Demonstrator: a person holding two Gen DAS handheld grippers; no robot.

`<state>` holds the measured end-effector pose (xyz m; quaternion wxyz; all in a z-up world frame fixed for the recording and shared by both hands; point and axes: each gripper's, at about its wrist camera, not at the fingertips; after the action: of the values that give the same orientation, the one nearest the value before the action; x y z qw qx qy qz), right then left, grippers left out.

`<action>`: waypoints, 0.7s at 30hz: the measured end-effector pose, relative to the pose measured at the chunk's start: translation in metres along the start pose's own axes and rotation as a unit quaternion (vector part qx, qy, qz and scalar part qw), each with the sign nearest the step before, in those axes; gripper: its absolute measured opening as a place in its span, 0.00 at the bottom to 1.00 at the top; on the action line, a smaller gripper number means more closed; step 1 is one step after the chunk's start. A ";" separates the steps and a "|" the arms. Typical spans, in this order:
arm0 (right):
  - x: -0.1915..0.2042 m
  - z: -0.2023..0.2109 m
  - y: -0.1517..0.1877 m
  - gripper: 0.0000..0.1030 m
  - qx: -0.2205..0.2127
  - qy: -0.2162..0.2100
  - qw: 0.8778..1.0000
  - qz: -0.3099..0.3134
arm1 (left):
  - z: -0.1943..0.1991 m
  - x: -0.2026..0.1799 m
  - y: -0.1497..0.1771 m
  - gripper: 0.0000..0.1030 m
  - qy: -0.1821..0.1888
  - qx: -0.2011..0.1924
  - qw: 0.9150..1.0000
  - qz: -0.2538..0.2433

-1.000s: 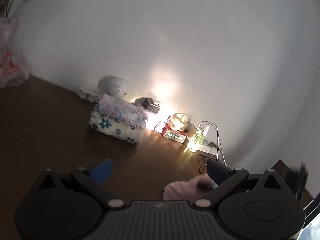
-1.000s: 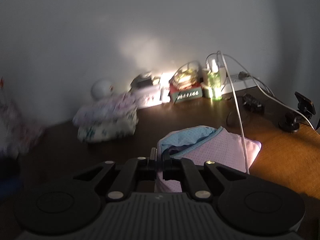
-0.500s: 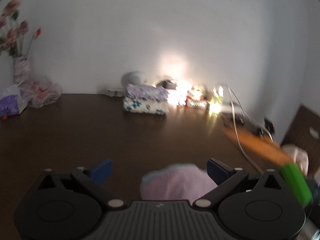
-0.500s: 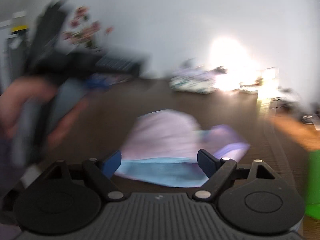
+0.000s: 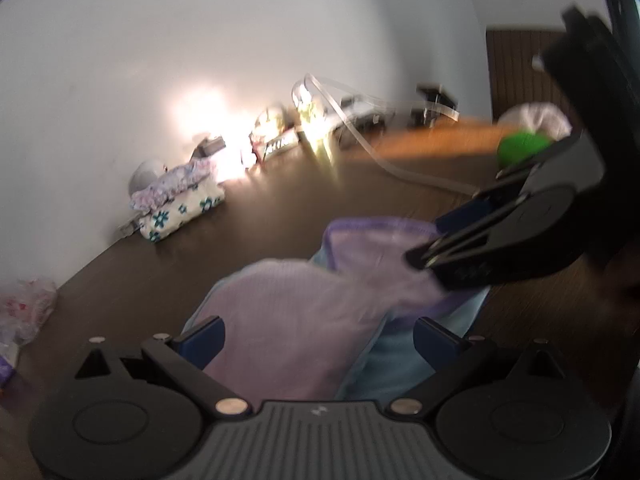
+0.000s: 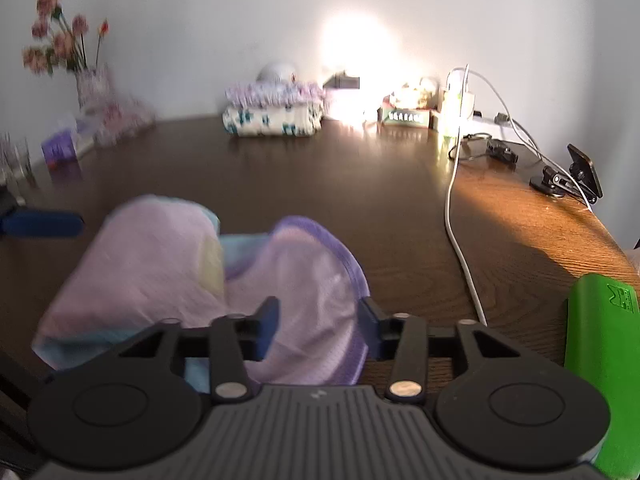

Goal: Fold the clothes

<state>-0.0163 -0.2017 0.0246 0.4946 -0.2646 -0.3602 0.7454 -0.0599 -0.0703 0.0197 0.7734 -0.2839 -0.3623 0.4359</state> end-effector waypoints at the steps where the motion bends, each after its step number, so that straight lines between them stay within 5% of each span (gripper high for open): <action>1: 0.001 -0.003 0.002 0.34 0.003 0.000 1.000 0.007 | -0.003 -0.001 0.001 0.92 -0.011 0.008 1.000 -0.010; 3: 0.003 -0.008 0.005 0.33 0.009 0.002 1.000 0.021 | -0.007 0.003 0.005 0.52 -0.006 0.020 1.000 -0.009; 5: 0.007 -0.008 0.005 0.29 0.008 0.003 0.999 0.036 | -0.011 0.013 0.005 0.26 -0.006 0.030 0.999 0.028; 8: 0.010 -0.006 0.006 0.27 0.007 0.004 0.999 0.046 | -0.007 0.037 0.007 0.13 -0.030 0.011 0.995 0.099; 10: 0.012 -0.006 0.006 0.27 0.007 0.008 0.999 0.048 | 0.004 0.064 0.013 0.13 -0.084 -0.021 0.979 0.184; 12: 0.015 -0.005 0.006 0.27 0.008 0.015 0.998 0.054 | 0.017 0.102 0.029 0.13 -0.142 -0.039 0.939 0.310; 15: 0.020 -0.003 0.006 0.27 0.011 0.023 0.998 0.064 | 0.032 0.159 0.078 0.13 -0.184 -0.001 0.838 0.514; 17: 0.023 -0.002 0.007 0.27 0.012 0.028 0.997 0.069 | 0.045 0.181 0.111 0.12 -0.206 0.016 0.780 0.591; 18: 0.025 -0.001 0.007 0.27 0.012 0.031 0.997 0.072 | 0.054 0.186 0.123 0.12 -0.226 0.011 0.760 0.609; 19: 0.026 -0.001 0.007 0.27 0.012 0.034 0.997 0.074 | 0.064 0.188 0.128 0.12 -0.245 -0.002 0.750 0.615; 20: 0.028 -0.001 0.007 0.27 0.012 0.036 0.996 0.077 | 0.074 0.190 0.133 0.17 -0.263 -0.016 0.740 0.619; 21: 0.030 0.000 0.007 0.27 0.012 0.039 0.996 0.081 | 0.081 0.189 0.132 0.31 -0.274 -0.032 0.740 0.614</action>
<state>-0.0309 -0.1758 0.0174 0.4501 -0.3157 -0.3086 0.7762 -0.1194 0.1667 0.0263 0.1963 -0.3376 -0.3190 0.8636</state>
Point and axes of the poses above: each gripper's, at about its wrist camera, not at the fingertips, and z roughly against the way its jaws point, x to its left, y to its underside, and after that the axes turned 5 degrees about z, right-handed
